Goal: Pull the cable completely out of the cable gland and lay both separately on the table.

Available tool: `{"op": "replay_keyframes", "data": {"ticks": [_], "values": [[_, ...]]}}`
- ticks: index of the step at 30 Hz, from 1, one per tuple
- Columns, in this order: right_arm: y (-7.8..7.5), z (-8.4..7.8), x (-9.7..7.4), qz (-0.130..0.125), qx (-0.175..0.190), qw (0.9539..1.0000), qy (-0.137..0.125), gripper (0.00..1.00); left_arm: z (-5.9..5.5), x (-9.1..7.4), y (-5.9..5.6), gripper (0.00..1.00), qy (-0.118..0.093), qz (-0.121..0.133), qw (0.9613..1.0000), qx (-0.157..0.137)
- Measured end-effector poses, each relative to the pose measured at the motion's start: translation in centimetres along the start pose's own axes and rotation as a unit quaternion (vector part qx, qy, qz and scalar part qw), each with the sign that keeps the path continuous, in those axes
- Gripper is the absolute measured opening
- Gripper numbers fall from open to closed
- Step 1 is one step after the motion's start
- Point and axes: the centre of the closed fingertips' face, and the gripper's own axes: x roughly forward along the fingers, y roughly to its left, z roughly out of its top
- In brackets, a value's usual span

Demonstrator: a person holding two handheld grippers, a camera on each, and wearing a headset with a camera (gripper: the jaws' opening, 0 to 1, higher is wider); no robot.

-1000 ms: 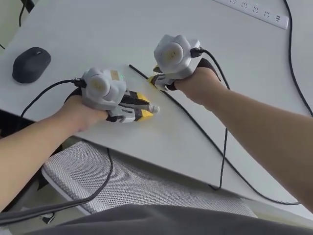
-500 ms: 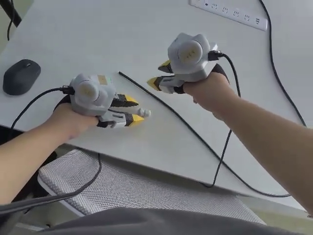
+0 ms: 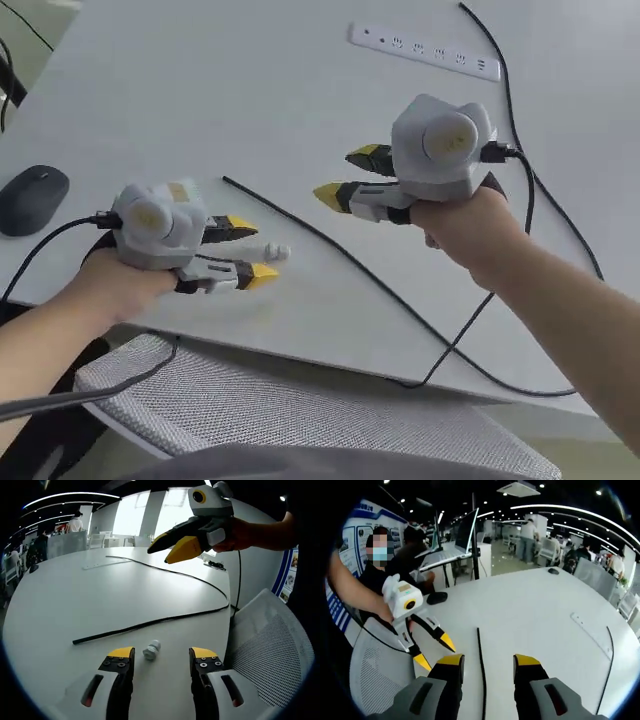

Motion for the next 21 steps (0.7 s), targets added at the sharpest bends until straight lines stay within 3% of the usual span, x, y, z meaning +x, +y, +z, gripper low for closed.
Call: {"op": "replay_keyframes", "data": {"ticks": [6,14,21], "values": [[-0.1,-0.7,-3.8,-0.017,0.042,0.9983,-0.036,0.41,1.6,-1.5,-1.3,0.52,-0.020,-0.002,0.9998,-0.007],[0.6,-2.8,-7.3,-0.027,0.085,0.9938,-0.066,0.48,3.2,-3.1,-2.8,0.63,-0.044,-0.005,0.9989,-0.017],[1.9,-5.4,-10.1,-0.032,0.132,0.9863,-0.093,0.56,4.5,-4.4,-3.8,0.70,-0.069,-0.004,0.9973,-0.024]]}}
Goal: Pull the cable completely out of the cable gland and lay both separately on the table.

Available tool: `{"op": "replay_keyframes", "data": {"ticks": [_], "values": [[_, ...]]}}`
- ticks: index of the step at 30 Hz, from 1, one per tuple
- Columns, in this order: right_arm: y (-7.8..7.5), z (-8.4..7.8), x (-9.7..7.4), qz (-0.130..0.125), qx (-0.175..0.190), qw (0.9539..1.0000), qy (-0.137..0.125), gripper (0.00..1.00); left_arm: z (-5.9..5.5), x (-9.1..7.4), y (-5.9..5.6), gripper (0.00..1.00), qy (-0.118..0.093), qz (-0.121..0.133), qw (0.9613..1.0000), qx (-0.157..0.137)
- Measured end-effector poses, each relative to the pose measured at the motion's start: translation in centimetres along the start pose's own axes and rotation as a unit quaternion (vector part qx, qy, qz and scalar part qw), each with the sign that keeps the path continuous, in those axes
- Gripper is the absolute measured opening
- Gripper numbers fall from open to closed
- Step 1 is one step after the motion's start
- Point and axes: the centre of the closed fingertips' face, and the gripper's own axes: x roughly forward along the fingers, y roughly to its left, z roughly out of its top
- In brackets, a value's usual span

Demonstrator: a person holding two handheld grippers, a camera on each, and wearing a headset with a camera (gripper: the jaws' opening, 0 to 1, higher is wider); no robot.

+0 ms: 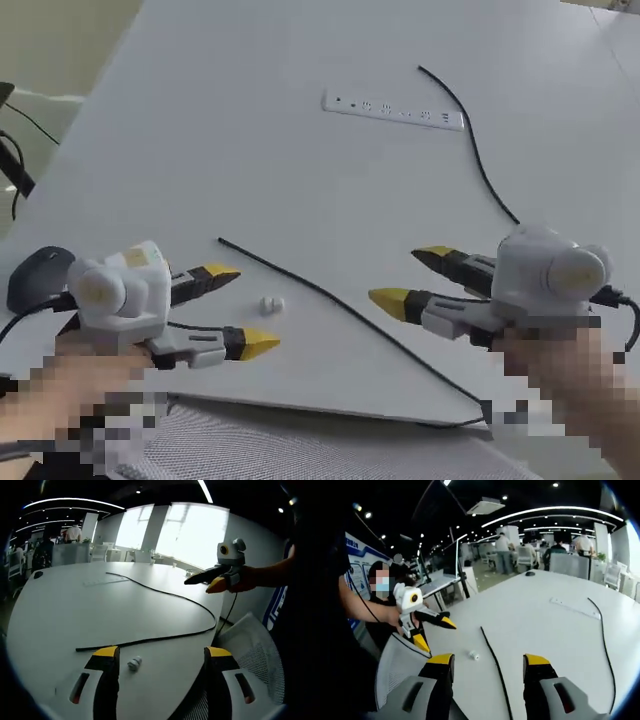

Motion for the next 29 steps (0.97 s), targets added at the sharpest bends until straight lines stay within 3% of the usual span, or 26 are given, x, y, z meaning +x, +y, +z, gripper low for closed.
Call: {"op": "replay_keyframes", "data": {"ticks": [10,14,20,22,25,29], "values": [[0.8,-3.4,-2.6,-0.002,0.014,0.9999,-0.005,0.68,0.4,-1.4,-1.0,0.80,-0.007,0.001,0.9999,-0.008],[1.1,-4.6,-3.1,0.005,0.018,0.9998,-0.001,0.73,-0.2,-1.9,-0.5,0.83,0.004,0.010,0.9999,-0.008],[1.1,-6.9,-3.3,0.003,0.012,0.9995,0.030,0.78,-1.5,-2.5,0.1,0.86,0.033,0.026,0.9991,-0.001],[1.0,-7.6,-3.3,0.001,0.019,0.9989,0.043,0.79,-1.6,-2.6,0.3,0.87,0.034,0.029,0.9990,-0.004],[0.9,-7.7,-3.4,-0.001,0.026,0.9987,0.043,0.85,-1.5,-2.7,0.5,0.88,0.035,0.033,0.9988,-0.004],[1.2,-7.7,-3.4,0.007,0.027,0.9986,0.045,0.94,-2.3,-2.7,0.6,0.92,0.057,0.030,0.9979,-0.001]]}}
